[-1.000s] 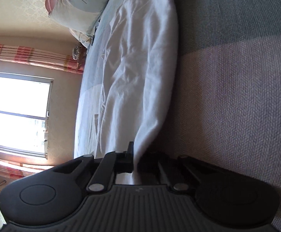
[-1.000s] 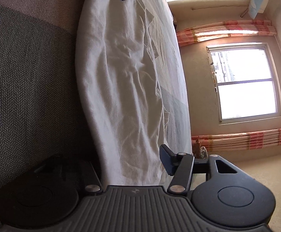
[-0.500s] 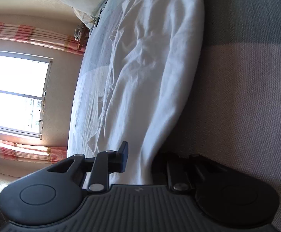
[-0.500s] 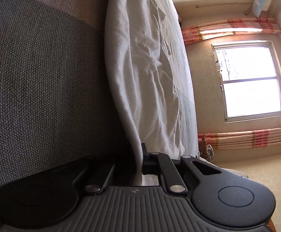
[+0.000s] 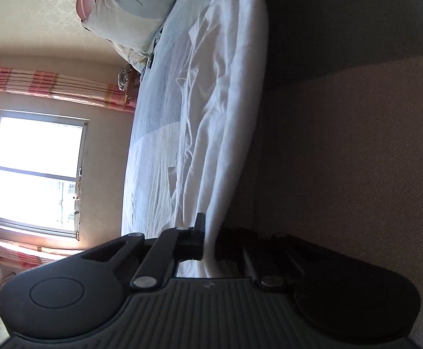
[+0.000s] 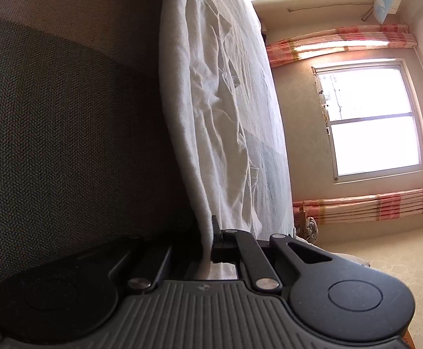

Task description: Fold clothes

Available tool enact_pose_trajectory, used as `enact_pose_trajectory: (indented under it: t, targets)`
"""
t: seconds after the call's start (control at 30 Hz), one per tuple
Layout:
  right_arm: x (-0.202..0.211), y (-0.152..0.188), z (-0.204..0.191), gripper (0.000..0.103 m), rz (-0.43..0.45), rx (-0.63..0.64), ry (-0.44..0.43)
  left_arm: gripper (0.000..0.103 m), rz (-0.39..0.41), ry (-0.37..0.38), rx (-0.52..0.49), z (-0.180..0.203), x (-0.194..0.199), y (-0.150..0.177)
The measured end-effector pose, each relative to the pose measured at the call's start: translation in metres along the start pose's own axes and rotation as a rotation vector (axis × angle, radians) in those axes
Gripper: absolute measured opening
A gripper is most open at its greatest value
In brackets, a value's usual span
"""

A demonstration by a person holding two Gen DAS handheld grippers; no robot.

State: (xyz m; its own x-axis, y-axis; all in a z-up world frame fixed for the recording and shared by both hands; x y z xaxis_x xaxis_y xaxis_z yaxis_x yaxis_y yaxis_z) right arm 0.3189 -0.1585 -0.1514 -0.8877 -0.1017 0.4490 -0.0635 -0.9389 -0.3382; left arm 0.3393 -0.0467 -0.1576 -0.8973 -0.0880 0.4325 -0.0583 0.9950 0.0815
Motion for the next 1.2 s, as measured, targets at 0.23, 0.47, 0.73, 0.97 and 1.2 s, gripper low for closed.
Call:
enact_pose_trajectory:
  t: [0.23,0.47,0.73,0.97,1.2]
  targets:
    - [0.022,-0.002,0.012,0.006,0.005,-0.076,-0.045,0.0,0.027,0.012,-0.003,-0.001,0.021,0.002]
    - [0.062,-0.004,0.008,0.006,-0.011,-0.079,-0.094,0.0,0.05,0.034,-0.033,0.016,0.064,0.002]
    - [0.128,-0.006,-0.015,0.007,-0.046,-0.07,-0.17,0.001,0.074,0.057,-0.071,0.042,0.128,0.008]
    - [0.178,-0.002,-0.044,0.007,-0.075,-0.066,-0.215,0.001,0.1,0.092,-0.09,0.071,0.17,0.008]
    - [0.202,0.008,-0.068,0.007,-0.094,-0.084,-0.251,0.001,0.092,0.126,-0.064,0.084,0.18,0.005]
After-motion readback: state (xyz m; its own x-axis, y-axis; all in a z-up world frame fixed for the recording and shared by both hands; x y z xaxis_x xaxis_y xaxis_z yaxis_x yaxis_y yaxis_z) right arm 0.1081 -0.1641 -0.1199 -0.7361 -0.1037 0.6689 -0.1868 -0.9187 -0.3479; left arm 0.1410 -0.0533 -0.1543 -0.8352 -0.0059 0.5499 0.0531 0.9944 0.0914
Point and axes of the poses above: each gripper's, at about its wrist camera, not at the fingertips, and x roughly against the way its jaws point, z to its right, y to its underside, the point moved 7 cm from there along -x, roughly the way its jaws point, and after that the axes turned 13 degrees about -x, right-handed, at the moved point
